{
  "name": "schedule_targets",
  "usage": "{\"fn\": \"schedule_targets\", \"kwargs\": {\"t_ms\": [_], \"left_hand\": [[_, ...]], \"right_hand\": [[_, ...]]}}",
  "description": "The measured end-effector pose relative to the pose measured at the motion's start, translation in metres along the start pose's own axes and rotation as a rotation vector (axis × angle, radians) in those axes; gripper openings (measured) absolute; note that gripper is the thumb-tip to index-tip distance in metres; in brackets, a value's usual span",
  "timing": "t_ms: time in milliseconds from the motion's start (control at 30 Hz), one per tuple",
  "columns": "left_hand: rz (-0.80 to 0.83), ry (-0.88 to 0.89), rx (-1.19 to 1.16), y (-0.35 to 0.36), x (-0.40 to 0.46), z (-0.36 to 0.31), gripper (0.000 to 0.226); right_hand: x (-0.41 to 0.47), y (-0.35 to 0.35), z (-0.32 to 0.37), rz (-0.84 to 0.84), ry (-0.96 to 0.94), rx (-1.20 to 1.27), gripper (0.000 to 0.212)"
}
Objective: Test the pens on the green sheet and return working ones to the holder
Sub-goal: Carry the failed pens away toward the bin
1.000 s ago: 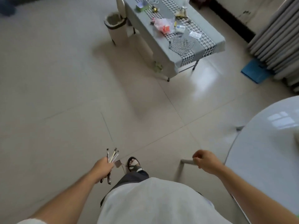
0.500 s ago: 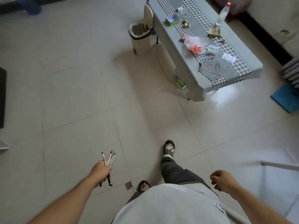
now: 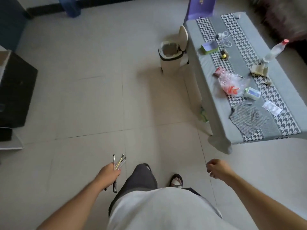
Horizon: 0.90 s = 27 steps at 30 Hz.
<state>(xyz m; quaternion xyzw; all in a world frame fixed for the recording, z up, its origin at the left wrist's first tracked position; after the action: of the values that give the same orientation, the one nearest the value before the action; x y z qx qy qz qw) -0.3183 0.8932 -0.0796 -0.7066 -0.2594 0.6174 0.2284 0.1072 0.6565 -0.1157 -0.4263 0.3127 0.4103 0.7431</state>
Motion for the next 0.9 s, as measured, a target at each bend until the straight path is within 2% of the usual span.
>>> {"fn": "schedule_targets", "kwargs": {"t_ms": [233, 367, 567, 767, 900], "left_hand": [[0.052, -0.008, 0.03, -0.066, 0.103, -0.038, 0.011], [0.1, 0.032, 0.143, -0.13, 0.169, -0.076, 0.011], [0.043, 0.124, 0.192, -0.244, 0.259, -0.175, 0.013], [0.024, 0.237, 0.297, -0.314, 0.332, -0.284, 0.016], [0.015, 0.224, 0.316, -0.348, 0.376, -0.35, 0.016]], "right_hand": [[0.079, -0.01, 0.12, 0.011, -0.009, -0.09, 0.016], [0.106, -0.03, 0.174, -0.069, 0.057, -0.045, 0.016], [0.142, -0.053, 0.273, -0.177, 0.022, 0.029, 0.016], [0.206, -0.079, 0.344, -0.129, -0.006, -0.004, 0.011], [0.265, -0.11, 0.387, -0.101, 0.001, -0.008, 0.012]]}}
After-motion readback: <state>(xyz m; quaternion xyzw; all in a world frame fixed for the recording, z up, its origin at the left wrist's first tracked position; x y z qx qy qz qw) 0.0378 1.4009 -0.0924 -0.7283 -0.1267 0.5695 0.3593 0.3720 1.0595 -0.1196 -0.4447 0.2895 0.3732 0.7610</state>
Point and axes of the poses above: each hand's wrist, its own x-axis towards the middle knuckle, its own y-axis out of the palm, z = x × y, the point moved 1 cm from there along x, towards the middle knuckle, and after that the axes turned 10 degrees about x, right-handed, at the moved point
